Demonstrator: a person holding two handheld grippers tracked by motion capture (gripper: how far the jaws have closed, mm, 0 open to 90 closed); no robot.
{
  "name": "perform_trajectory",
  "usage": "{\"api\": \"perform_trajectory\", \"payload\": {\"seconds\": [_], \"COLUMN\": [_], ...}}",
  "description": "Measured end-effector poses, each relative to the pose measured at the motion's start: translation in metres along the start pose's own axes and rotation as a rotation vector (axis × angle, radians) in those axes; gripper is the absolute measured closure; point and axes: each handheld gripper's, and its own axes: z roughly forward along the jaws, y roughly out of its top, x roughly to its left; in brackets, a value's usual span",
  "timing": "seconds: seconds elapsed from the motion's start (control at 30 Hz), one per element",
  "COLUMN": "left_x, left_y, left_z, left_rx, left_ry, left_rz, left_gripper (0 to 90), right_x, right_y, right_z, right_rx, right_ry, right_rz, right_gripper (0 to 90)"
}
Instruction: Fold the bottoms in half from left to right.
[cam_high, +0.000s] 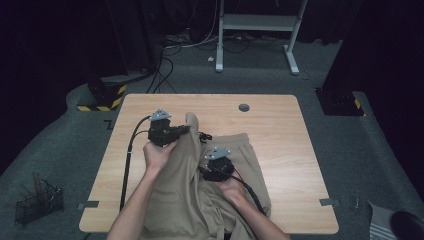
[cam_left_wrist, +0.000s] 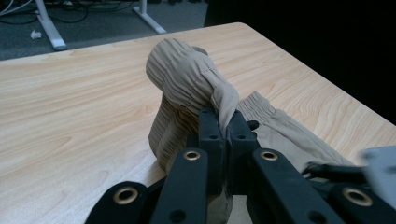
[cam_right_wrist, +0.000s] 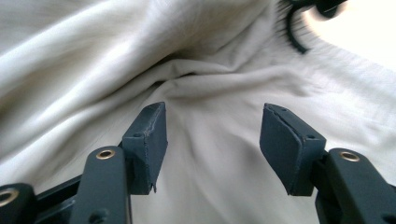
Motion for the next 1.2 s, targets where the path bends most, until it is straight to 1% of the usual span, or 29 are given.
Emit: {"api": "perform_trajectory", "payload": {"seconds": [0.07, 0.13, 0.17, 0.2, 0.23, 0.27, 0.3, 0.33, 0.4, 0.43, 0.5, 0.57, 0.63, 0.67, 0.7, 0.73, 0.77, 0.83, 0.87, 0.9, 0.93, 1.0, 1.07, 1.1, 1.13, 1.2], "left_x": [0.0, -0.002, -0.003, -0.004, -0.005, -0.007, -0.008, -0.009, -0.013, -0.015, -0.02, -0.025, -0.029, -0.029, -0.029, -0.027, -0.026, -0.027, -0.028, -0.029, -0.03, -0.031, -0.031, -0.031, -0.032, -0.033], "left_y": [-0.002, -0.003, -0.003, -0.003, -0.003, -0.002, -0.002, -0.001, 0.002, 0.004, 0.007, 0.008, 0.007, 0.007, 0.006, 0.005, 0.004, 0.003, 0.002, 0.002, 0.002, 0.002, 0.002, 0.001, 0.002, 0.002], "left_z": [0.002, 0.003, 0.005, 0.006, 0.007, 0.009, 0.012, 0.014, 0.019, 0.021, 0.026, 0.033, 0.039, 0.042, 0.044, 0.046, 0.047, 0.048, 0.049, 0.05, 0.05, 0.051, 0.053, 0.054, 0.055, 0.057], "left_rx": [0.0, -0.001, -0.002, -0.003, -0.004, -0.004, -0.002, 0.002, 0.011, 0.012, 0.013, 0.022, 0.031, 0.036, 0.043, 0.047, 0.048, 0.05, 0.049, 0.049, 0.046, 0.047, 0.048, 0.047, 0.047, 0.047], "left_ry": [-0.004, -0.011, -0.015, -0.021, -0.025, -0.034, -0.042, -0.047, -0.06, -0.063, -0.079, -0.085, -0.094, -0.094, -0.093, -0.092, -0.094, -0.095, -0.096, -0.095, -0.096, -0.098, -0.102, -0.106, -0.11, -0.114], "left_rz": [-0.005, -0.006, -0.006, -0.005, -0.004, -0.005, -0.01, -0.005, -0.004, 0.0, 0.007, 0.017, 0.021, 0.025, 0.025, 0.021, 0.008, 0.003, 0.006, 0.015, 0.016, 0.021, 0.018, 0.012, 0.005, 0.004], "left_gripper": [87.5, 87.5, 87.5, 87.5, 87.5, 87.5, 87.5, 87.5, 87.5, 87.5, 87.5, 87.5, 87.5, 87.5, 87.5, 87.5, 87.5, 87.5, 87.5, 87.5, 87.5, 87.5, 87.5, 87.5, 87.5, 87.5], "right_x": [-0.007, -0.018, -0.024, -0.032, -0.032, -0.032, -0.032, -0.03, -0.029, -0.028, -0.026, -0.024, -0.024, -0.023, -0.023, -0.023, -0.023, -0.029, -0.039, -0.039, -0.045, -0.056, -0.063, -0.065, -0.065, -0.064], "right_y": [-0.008, -0.017, -0.022, -0.03, -0.03, -0.035, -0.035, -0.036, -0.034, -0.033, -0.031, -0.031, -0.03, -0.03, -0.03, -0.03, -0.03, -0.032, -0.038, -0.038, -0.042, -0.052, -0.061, -0.064, -0.066, -0.067], "right_z": [-0.014, -0.024, -0.027, -0.028, -0.028, -0.023, -0.023, -0.021, -0.017, -0.014, -0.011, -0.009, -0.009, -0.01, -0.013, -0.019, -0.026, -0.04, -0.049, -0.049, -0.051, -0.052, -0.052, -0.05, -0.049, -0.047], "right_rx": [0.008, 0.023, 0.036, 0.07, 0.07, 0.095, 0.095, 0.081, 0.074, 0.068, 0.055, 0.04, 0.042, 0.053, 0.057, 0.046, 0.032, 0.012, 0.019, 0.019, 0.033, 0.055, 0.07, 0.075, 0.068, 0.049], "right_ry": [-0.021, -0.035, -0.032, -0.013, -0.013, 0.004, 0.004, 0.017, 0.03, 0.033, 0.029, 0.028, 0.029, 0.033, 0.04, 0.035, 0.021, 0.005, -0.013, -0.013, -0.021, -0.035, -0.035, -0.036, -0.028, -0.035], "right_rz": [-0.024, -0.027, -0.019, 0.0, 0.0, -0.013, -0.013, -0.01, -0.005, 0.005, 0.008, 0.01, 0.012, 0.02, 0.016, 0.008, 0.002, 0.005, 0.016, 0.016, 0.024, 0.058, 0.092, 0.095, 0.102, 0.108], "right_gripper": [41.5, 40.7, 39.8, 38.3, 38.3, 38.2, 38.2, 38.6, 38.6, 38.0, 37.8, 37.5, 37.3, 37.3, 37.3, 37.7, 37.8, 37.7, 37.2, 37.2, 36.7, 35.8, 35.3, 35.3, 34.8, 34.7]}}
